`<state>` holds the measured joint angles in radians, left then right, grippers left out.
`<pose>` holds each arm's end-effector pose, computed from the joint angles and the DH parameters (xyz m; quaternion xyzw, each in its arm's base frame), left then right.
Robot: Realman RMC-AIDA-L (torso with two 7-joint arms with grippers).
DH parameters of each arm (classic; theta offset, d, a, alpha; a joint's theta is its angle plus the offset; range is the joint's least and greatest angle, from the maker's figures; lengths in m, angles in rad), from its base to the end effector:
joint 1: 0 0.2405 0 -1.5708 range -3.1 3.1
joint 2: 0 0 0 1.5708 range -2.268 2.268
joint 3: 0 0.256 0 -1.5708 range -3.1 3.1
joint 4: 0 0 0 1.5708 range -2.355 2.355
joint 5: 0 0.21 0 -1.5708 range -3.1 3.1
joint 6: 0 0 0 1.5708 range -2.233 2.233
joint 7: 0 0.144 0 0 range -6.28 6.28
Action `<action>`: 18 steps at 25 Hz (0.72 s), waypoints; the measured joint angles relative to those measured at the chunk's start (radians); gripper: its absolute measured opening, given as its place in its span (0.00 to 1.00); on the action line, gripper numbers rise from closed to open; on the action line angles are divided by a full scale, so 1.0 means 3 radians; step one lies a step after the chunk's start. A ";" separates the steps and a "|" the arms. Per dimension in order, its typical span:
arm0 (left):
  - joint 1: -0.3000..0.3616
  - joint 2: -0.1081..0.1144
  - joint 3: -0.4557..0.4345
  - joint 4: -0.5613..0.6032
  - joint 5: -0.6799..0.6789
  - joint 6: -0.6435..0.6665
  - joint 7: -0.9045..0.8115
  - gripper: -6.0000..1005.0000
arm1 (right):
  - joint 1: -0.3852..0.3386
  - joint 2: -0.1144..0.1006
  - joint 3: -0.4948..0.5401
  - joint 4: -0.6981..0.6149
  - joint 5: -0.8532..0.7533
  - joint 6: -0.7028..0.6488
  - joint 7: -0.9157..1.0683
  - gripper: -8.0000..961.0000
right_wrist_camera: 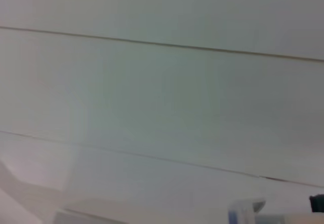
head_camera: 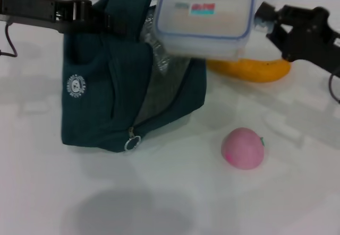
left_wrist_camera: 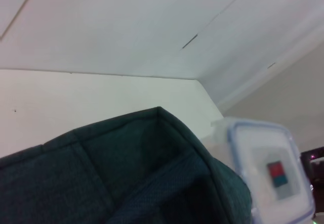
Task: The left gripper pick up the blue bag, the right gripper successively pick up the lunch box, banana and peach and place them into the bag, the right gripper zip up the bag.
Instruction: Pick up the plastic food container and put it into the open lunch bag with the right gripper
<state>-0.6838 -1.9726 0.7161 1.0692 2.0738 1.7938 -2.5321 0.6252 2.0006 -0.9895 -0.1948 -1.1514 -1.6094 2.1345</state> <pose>-0.1800 0.3711 0.0952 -0.8495 -0.4920 -0.1868 0.0371 0.2194 0.3474 0.0036 0.6217 -0.5815 -0.5153 0.0990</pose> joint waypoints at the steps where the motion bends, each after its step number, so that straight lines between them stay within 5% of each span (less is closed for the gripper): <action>1: 0.0000 0.0000 0.0000 0.0000 0.0000 -0.0001 0.0004 0.04 | 0.0013 0.0000 -0.0033 0.0000 -0.0011 0.0023 0.0001 0.18; 18: -0.0037 -0.0035 0.0008 -0.0137 -0.0053 -0.0008 0.0109 0.04 | 0.0528 0.0062 -0.0590 -0.0008 -0.0028 0.0445 0.0010 0.19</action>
<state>-0.6948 -1.9830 0.7185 1.0280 2.0578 1.7913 -2.4993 0.7837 2.0192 -1.1664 -0.1973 -1.1599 -1.4759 2.1373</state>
